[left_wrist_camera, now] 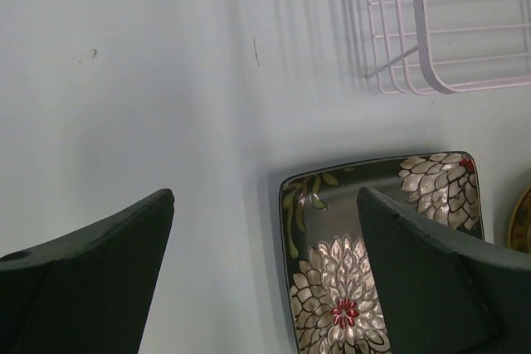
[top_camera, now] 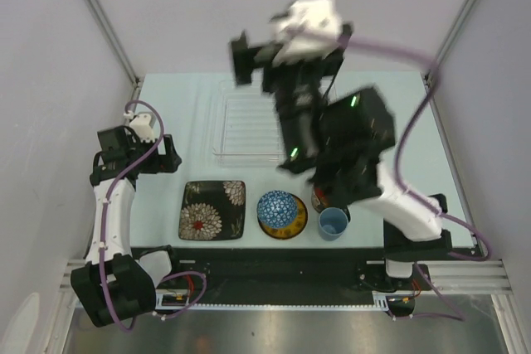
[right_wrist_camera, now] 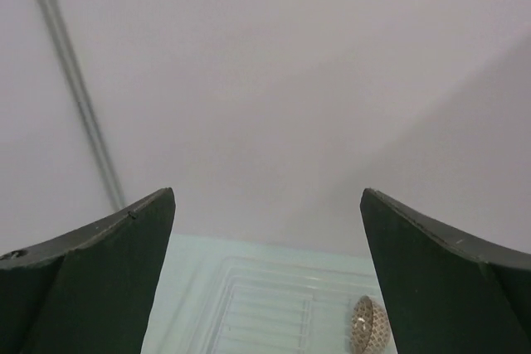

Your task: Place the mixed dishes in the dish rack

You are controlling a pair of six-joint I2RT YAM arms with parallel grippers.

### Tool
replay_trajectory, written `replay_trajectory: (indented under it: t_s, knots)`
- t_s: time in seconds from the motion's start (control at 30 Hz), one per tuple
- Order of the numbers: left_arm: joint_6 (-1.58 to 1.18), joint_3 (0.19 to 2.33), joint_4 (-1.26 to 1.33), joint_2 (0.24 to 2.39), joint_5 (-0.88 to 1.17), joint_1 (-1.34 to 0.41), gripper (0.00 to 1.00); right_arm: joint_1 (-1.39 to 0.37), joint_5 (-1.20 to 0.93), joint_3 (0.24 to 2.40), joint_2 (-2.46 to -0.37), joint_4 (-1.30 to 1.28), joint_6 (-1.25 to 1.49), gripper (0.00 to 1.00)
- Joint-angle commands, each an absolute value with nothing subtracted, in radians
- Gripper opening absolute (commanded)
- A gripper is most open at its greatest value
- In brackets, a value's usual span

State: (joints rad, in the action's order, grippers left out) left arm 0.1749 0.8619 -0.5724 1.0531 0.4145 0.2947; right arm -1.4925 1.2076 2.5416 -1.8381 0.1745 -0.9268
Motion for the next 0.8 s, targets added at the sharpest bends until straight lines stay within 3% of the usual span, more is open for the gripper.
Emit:
replay_trajectory:
  t_s: [0.0,0.13,0.27,0.3,0.5,0.77]
  knots:
    - [0.163,0.911,-0.594,1.025,0.431,0.302,0.97,-1.217,0.827,2.622,-1.859,-0.74,-0.03,1.0]
    - [0.204,0.867,-0.565,0.97,0.41,0.302,0.98,-1.18,0.704,2.264,-1.806,-0.957,0.321,0.99]
    - [0.201,0.865,-0.58,0.991,0.411,0.304,0.97,-1.204,0.628,1.695,-1.629,-0.893,0.487,0.97]
    - [0.199,0.861,-0.577,0.988,0.414,0.304,0.97,-1.209,0.592,1.634,-1.574,-0.887,0.52,0.95]
    - [0.193,0.857,-0.563,0.988,0.416,0.302,0.97,-1.241,0.589,1.378,-1.465,-0.953,0.675,0.89]
    - [0.19,0.854,-0.569,0.971,0.408,0.302,0.97,-1.239,0.526,1.292,-1.463,-0.919,0.699,0.88]
